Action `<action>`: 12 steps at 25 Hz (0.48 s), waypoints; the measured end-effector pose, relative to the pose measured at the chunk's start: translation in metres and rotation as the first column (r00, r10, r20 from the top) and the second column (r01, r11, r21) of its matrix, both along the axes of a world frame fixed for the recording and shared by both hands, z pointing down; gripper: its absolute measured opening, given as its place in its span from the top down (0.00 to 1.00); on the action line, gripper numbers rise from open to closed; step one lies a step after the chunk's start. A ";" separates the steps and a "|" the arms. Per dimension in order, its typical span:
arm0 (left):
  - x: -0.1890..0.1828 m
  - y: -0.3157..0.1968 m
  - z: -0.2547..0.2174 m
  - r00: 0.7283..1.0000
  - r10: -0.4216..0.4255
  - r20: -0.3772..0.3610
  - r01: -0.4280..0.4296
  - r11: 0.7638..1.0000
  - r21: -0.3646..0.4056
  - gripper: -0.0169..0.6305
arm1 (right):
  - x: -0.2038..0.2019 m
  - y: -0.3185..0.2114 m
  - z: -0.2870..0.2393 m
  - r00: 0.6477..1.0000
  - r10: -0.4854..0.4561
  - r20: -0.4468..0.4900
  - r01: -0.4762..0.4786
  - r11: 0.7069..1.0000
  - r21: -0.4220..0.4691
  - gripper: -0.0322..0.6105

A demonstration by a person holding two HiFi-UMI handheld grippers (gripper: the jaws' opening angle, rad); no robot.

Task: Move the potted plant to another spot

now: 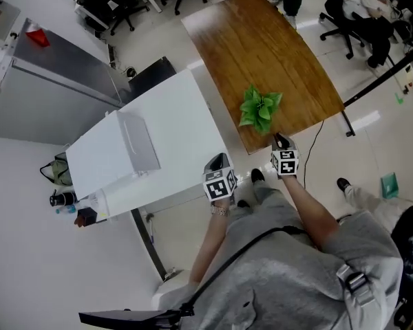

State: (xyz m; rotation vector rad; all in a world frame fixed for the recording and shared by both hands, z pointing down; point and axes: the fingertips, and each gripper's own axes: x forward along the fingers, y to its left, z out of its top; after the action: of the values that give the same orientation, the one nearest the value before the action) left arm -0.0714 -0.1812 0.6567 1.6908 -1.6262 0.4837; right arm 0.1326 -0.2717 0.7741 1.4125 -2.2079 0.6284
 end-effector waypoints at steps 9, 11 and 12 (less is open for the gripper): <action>0.019 0.085 -0.030 0.999 0.046 -0.008 -0.044 0.990 0.135 0.95 | -0.057 0.111 -0.068 0.992 -0.045 0.122 0.057 0.994 -0.093 0.95; 0.026 0.120 -0.021 0.999 0.049 -0.015 -0.047 0.991 0.122 0.95 | -0.080 0.150 -0.084 0.985 -0.089 0.150 0.110 0.984 -0.139 0.95; 0.028 0.139 -0.014 0.998 0.052 -0.022 -0.050 0.993 0.104 0.95 | -0.092 0.171 -0.091 0.979 -0.113 0.167 0.139 0.978 -0.153 0.95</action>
State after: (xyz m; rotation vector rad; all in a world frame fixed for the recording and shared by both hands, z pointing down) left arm -0.0429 -0.0418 0.6427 1.8113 -1.6177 0.4079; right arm 0.0410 -0.1006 0.6835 1.1657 -2.2855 0.8819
